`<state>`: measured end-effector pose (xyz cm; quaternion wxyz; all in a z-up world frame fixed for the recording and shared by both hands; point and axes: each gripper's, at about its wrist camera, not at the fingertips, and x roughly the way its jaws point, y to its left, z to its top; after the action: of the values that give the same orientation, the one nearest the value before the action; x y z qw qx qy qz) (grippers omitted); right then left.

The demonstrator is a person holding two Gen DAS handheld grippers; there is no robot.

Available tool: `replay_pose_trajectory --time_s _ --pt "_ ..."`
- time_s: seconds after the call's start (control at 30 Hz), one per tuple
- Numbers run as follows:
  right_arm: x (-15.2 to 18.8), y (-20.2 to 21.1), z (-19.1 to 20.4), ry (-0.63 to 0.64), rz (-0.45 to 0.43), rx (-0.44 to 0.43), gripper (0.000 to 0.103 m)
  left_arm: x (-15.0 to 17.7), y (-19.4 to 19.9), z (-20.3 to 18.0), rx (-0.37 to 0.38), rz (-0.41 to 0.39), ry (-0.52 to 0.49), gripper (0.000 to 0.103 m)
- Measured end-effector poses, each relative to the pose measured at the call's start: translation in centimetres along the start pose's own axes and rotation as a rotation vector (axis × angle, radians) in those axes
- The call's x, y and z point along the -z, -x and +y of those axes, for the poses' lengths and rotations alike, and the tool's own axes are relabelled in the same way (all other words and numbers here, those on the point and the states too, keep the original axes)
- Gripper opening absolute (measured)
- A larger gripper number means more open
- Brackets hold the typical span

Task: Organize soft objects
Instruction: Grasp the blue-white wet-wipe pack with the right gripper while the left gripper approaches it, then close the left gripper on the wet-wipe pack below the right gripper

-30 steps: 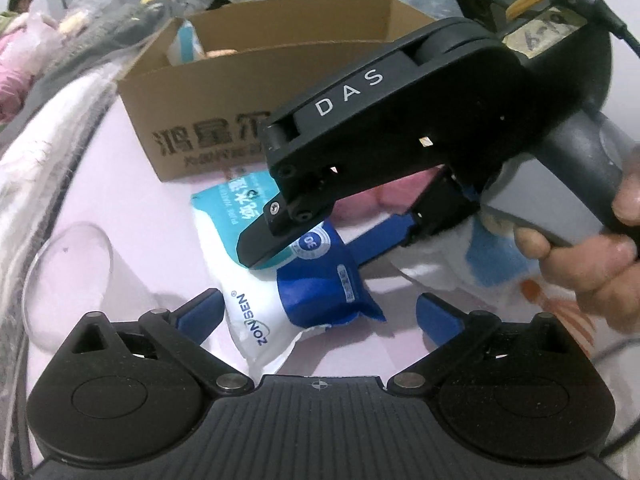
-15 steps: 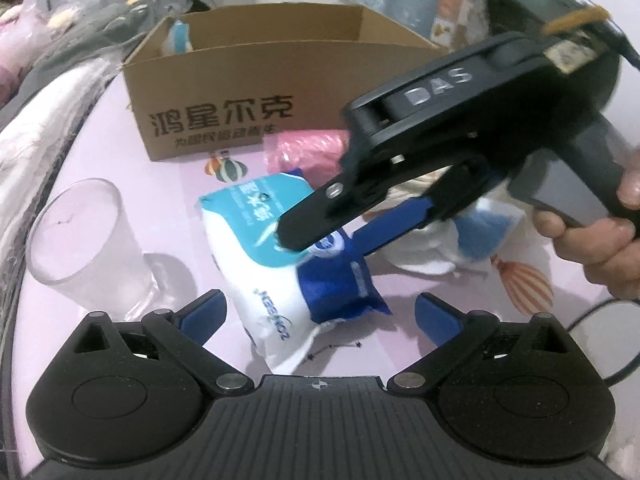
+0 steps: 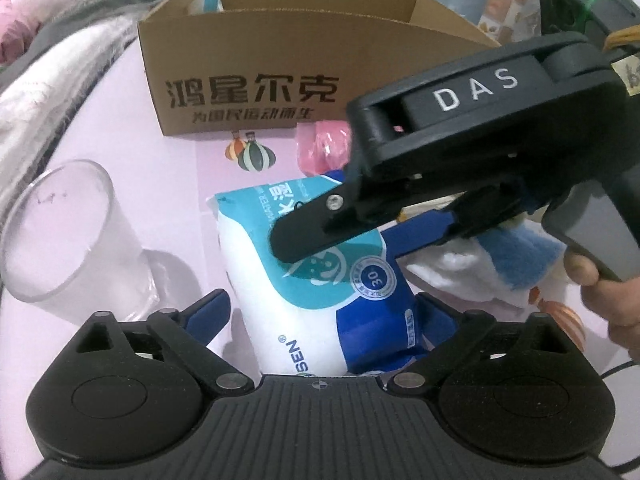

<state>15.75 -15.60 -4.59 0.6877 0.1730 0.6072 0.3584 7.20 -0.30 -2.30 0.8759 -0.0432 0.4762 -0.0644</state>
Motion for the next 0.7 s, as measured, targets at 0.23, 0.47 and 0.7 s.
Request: replay_pose_trajectory --time_s 0.23,0.47,0.7 --pt "-0.1 -1.1 0.5 0.041 0.023 0.019 0.064 0.3 -0.5 -0.5 -0.017 -0.004 0.004 0.090" --pt "0.5 -0.9 1.2 0.095 0.004 0.026 0.063 0.6 0.1 -0.6 -0.024 -0.012 0.013 0.087" --pt "2.0 0.1 2.8 0.109 -0.008 0.017 0.063 0.9 3.1 -0.6 -0.058 -0.087 0.015 0.080"
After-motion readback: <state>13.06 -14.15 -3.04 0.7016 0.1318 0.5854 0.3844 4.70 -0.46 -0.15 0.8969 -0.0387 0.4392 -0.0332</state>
